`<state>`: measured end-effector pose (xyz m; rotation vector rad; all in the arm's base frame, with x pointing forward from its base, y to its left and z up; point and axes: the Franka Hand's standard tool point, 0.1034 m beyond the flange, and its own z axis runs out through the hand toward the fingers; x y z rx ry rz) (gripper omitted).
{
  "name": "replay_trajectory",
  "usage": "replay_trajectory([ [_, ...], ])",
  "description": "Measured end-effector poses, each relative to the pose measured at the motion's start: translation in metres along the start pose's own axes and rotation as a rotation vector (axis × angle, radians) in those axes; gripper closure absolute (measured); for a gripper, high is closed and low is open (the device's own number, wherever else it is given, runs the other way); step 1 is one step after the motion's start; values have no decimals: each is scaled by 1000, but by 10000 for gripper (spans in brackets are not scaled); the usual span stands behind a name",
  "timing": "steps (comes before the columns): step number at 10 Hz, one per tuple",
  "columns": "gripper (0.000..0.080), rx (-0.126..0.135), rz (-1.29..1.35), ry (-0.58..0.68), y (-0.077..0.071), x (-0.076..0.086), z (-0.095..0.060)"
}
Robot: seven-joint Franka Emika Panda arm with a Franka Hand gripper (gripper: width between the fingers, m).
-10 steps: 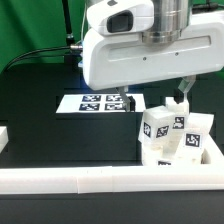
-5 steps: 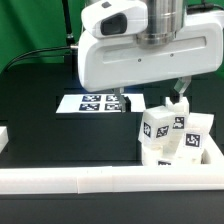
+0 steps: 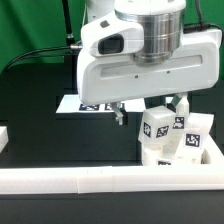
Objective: Assemble stool
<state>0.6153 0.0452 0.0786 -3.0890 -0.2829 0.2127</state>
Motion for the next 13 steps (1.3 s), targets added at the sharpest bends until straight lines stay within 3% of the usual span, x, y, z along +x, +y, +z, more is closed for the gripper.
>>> replay_trajectory([
  [3, 163, -7, 11, -2, -5, 0, 0],
  [5, 464, -8, 15, 0, -4, 1, -1],
  [9, 464, -7, 141, -1, -3, 0, 0],
  [12, 462, -7, 534, 40, -9, 3, 1],
  [13, 462, 7, 684, 57, -11, 3, 1],
])
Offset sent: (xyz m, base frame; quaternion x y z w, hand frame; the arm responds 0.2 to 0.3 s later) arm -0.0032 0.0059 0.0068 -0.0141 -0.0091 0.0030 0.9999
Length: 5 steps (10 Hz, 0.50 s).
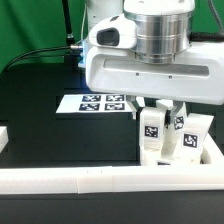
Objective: Assemble stool
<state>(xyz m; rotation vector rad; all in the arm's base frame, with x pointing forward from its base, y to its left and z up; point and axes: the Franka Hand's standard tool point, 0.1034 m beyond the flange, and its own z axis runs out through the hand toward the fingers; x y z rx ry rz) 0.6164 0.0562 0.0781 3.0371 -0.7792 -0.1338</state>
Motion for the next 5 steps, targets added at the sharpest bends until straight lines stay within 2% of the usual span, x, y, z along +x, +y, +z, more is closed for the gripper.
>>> replay_trajectory([
  [2, 462, 10, 254, 5, -1, 1, 0],
  [5, 462, 11, 450, 5, -2, 1, 0],
])
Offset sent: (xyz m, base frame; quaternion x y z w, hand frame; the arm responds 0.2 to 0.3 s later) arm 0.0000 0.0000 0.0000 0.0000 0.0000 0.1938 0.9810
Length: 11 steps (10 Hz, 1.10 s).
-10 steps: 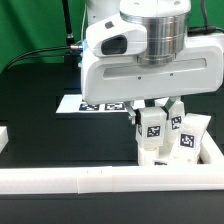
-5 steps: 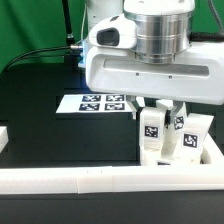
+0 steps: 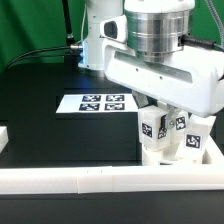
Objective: Assemble stool
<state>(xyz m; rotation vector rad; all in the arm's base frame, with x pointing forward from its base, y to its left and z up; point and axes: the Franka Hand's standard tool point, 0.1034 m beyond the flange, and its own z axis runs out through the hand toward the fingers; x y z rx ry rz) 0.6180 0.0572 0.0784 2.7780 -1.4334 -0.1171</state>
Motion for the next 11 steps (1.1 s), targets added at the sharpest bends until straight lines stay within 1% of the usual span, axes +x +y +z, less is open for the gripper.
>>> replay_trajectory([
  [3, 462, 2, 197, -1, 0, 0, 0],
  [4, 462, 6, 260, -1, -1, 0, 0],
  [5, 462, 46, 446, 6, -2, 2, 0],
  [8, 462, 117, 820, 12, -3, 3, 0],
  [10, 462, 145, 1023, 2, -5, 4, 0],
  [11, 462, 149, 1098, -2, -6, 4, 1],
])
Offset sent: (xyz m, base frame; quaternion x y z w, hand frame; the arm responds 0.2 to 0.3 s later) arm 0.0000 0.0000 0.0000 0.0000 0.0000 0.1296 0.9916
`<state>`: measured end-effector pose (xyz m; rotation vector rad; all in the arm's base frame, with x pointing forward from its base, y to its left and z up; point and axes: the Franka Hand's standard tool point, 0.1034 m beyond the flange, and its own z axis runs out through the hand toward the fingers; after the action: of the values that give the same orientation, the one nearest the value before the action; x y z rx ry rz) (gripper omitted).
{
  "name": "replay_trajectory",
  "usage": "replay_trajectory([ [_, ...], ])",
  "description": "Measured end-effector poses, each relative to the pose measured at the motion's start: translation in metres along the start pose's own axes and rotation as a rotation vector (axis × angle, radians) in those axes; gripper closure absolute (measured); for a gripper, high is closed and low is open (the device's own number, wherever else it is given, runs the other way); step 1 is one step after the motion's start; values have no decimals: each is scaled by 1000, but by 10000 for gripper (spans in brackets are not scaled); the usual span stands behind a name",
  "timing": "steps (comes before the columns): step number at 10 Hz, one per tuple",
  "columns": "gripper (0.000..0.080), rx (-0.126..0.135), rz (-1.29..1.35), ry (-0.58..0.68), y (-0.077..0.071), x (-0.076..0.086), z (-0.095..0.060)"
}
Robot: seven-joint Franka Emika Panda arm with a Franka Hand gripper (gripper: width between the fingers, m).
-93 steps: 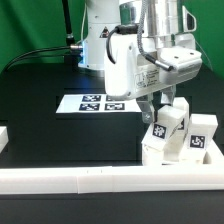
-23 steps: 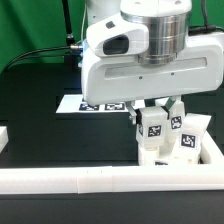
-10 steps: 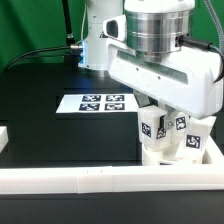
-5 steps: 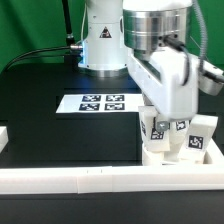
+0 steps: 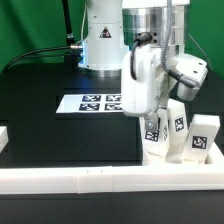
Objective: Assemble stool
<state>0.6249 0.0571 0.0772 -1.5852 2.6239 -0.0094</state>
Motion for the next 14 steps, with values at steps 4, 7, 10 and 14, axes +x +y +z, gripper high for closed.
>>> replay_trajectory([
  [4, 462, -4, 40, -34, -2, 1, 1],
  [7, 199, 5, 12, -49, -4, -3, -8],
  [10, 151, 19, -33, -77, -4, -8, -29],
  [14, 150, -57, -443, -28, 0, -10, -17],
])
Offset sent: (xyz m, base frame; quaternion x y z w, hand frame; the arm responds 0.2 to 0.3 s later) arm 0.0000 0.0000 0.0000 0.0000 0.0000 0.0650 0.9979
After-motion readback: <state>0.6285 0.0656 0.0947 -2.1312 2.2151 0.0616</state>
